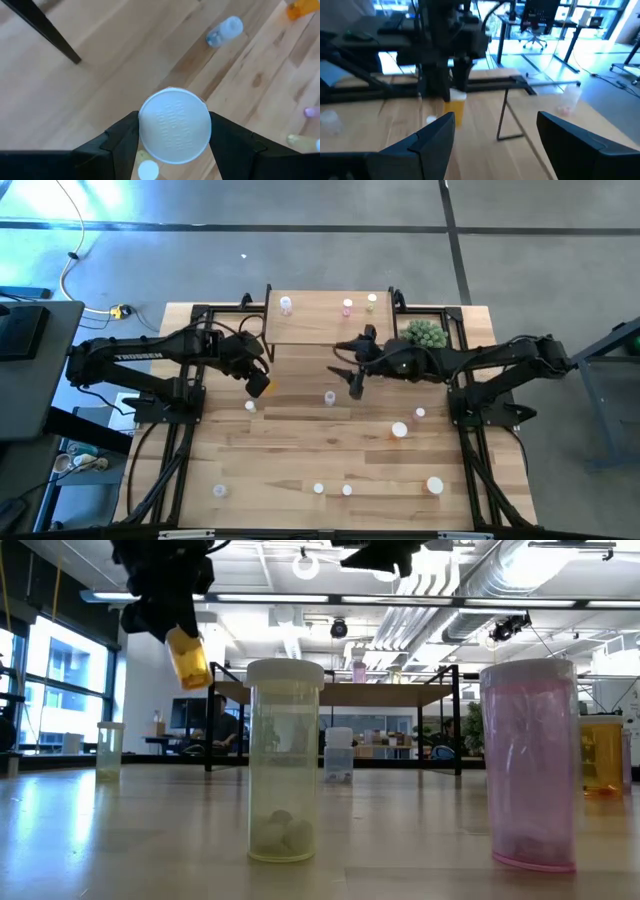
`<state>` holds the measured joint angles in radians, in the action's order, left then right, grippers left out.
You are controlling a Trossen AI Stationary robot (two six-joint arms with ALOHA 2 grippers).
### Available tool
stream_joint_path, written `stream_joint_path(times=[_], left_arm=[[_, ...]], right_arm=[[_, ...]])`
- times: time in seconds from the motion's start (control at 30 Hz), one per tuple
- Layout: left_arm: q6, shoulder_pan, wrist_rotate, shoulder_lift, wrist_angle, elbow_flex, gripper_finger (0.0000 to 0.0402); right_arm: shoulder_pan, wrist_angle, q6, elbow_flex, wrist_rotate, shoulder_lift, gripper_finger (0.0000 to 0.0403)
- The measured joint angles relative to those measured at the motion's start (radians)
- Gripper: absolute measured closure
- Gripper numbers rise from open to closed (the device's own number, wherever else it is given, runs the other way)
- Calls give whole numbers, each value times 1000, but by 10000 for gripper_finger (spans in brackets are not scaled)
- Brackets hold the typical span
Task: Pick and place medicine bottles onto shelf by color
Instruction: Put the top orange pill bottle on the shelf
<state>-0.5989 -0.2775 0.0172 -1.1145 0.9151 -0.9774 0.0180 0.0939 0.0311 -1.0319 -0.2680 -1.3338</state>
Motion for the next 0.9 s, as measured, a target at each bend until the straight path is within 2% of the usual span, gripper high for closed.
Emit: stream_joint_path(times=[0.3,0.63,0.9], left_arm=[[3,0,17,0,1,-2,196],[1,1,21,0,1,-2,196],[1,53,50,0,0,-2,196]], right_arm=[[-13,10,3,-65,114,-61,130],[-5,136,17,-64,121,-311,130],[2,195,63,-104,129,-433,130]])
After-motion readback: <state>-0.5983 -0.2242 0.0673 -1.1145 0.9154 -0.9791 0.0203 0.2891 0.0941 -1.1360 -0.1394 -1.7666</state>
